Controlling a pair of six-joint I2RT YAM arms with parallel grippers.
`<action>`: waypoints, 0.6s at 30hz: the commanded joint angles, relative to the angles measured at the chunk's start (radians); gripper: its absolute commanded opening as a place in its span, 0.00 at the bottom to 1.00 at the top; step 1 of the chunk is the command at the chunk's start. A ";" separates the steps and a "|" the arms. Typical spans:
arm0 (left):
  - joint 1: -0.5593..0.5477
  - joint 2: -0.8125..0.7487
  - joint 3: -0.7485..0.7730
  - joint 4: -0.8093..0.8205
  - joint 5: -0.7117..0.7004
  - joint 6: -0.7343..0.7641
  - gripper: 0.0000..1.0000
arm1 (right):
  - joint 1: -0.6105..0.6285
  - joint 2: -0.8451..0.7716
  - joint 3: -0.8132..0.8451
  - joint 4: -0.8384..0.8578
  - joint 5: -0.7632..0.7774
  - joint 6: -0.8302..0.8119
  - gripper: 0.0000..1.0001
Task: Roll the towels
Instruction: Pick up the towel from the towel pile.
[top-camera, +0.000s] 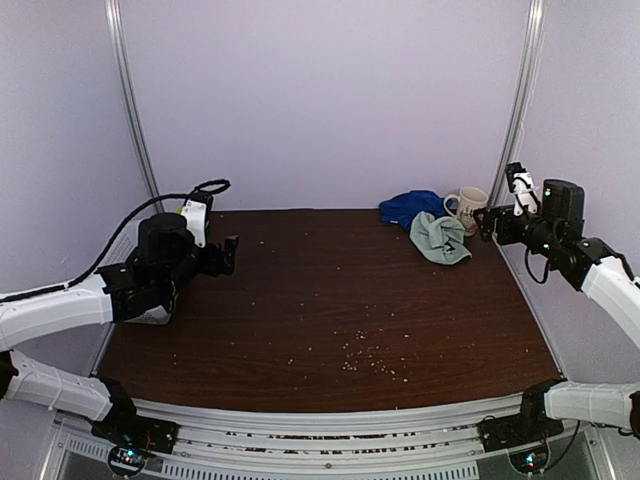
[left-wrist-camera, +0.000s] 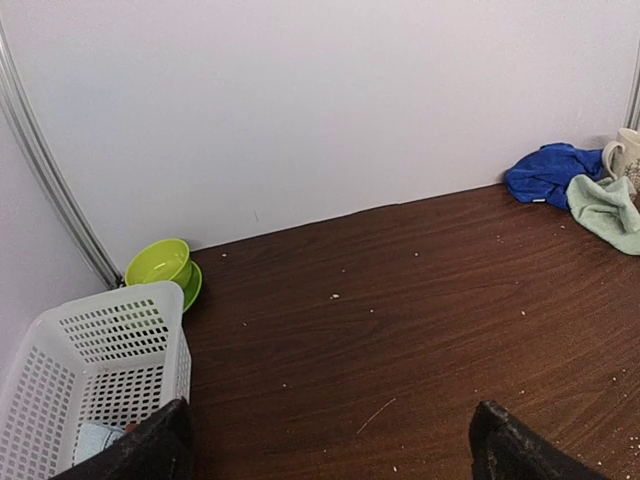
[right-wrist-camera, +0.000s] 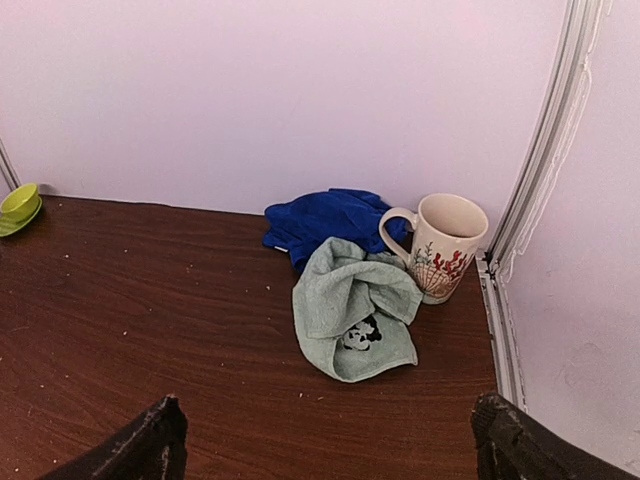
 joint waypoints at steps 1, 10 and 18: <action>-0.006 0.023 0.043 -0.022 0.016 -0.015 0.98 | -0.016 0.037 0.048 -0.010 -0.009 0.030 1.00; -0.009 0.067 -0.032 0.048 -0.049 -0.032 0.98 | -0.026 0.154 0.093 0.019 -0.056 -0.094 1.00; -0.010 0.048 -0.132 0.151 -0.082 -0.071 0.98 | -0.013 0.410 0.251 0.005 0.004 -0.132 1.00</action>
